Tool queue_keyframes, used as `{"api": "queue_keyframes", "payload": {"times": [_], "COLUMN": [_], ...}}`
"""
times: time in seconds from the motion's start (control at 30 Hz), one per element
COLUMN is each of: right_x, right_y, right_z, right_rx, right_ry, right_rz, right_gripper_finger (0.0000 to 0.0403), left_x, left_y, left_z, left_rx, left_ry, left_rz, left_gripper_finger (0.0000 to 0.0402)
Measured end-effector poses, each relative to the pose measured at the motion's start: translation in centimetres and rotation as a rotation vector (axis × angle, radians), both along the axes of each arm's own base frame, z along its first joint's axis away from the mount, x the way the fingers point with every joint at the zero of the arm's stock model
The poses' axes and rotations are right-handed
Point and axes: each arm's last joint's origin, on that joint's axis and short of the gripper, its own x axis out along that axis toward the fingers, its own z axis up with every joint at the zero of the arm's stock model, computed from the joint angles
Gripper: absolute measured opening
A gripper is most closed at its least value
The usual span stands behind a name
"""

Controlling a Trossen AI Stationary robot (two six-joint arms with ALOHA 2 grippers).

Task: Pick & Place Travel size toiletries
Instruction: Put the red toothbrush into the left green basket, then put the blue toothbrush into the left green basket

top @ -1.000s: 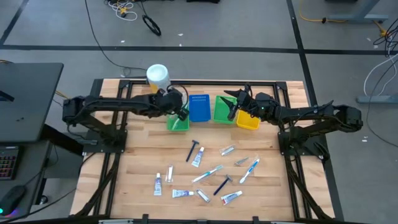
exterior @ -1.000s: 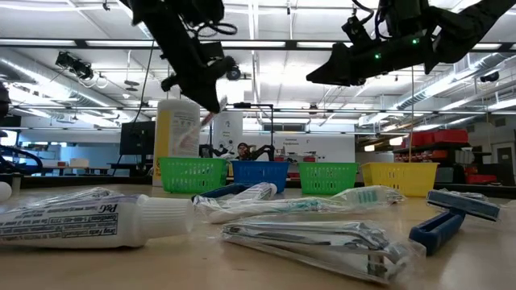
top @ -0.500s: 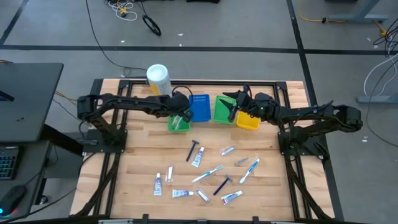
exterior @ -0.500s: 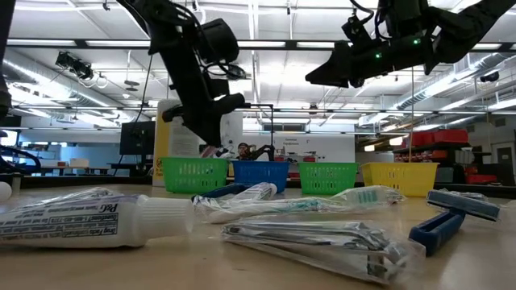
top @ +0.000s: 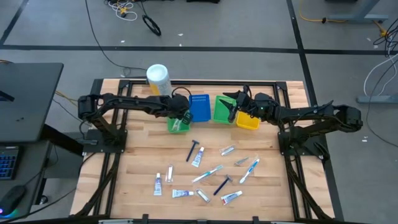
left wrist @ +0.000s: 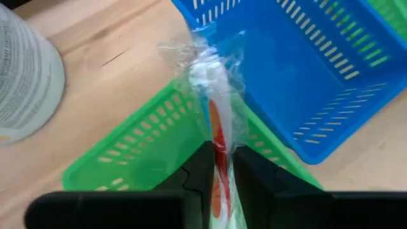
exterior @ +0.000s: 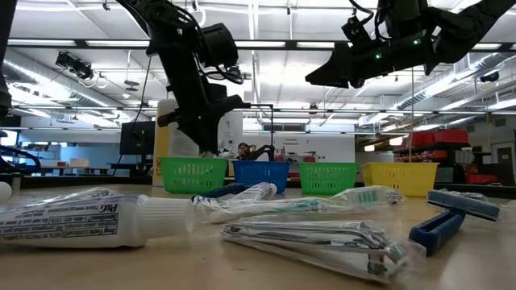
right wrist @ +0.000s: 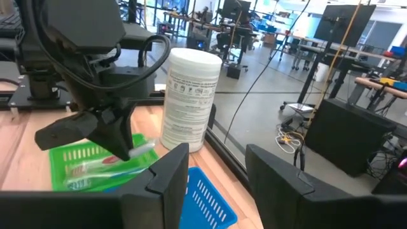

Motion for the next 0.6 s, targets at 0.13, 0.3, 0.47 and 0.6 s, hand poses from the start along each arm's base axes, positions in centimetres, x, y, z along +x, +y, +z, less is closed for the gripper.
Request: {"api": "queue_keyframes", "payload": {"times": [0.13,0.3,0.47,0.6], "right_x": [0.0,0.0,0.0,0.0], "right_y": [0.0,0.0,0.0,0.0], "right_z": [0.0,0.0,0.0,0.0], "right_rx": [0.000,0.000,0.000,0.000], "right_ry": [0.000,-0.001,-0.001,-0.001], "right_rz": [0.000,0.000,0.001,0.001], "right_gripper_finger": [0.0167,0.0167,0.0167,0.0167], "left_x": [-0.2,-0.3,-0.2,-0.2], "left_y": [0.1,0.2,-0.1,-0.8], "left_z": [-0.1,-0.1,1.3,4.1], "left_rx": [0.000,0.031,0.065,0.118], "left_ry": [0.020,0.042,0.028,-0.038], "left_rz": [0.008,0.004,-0.047,-0.107], "left_gripper_finger": [0.0100,0.0142,0.0163,0.0160]}}
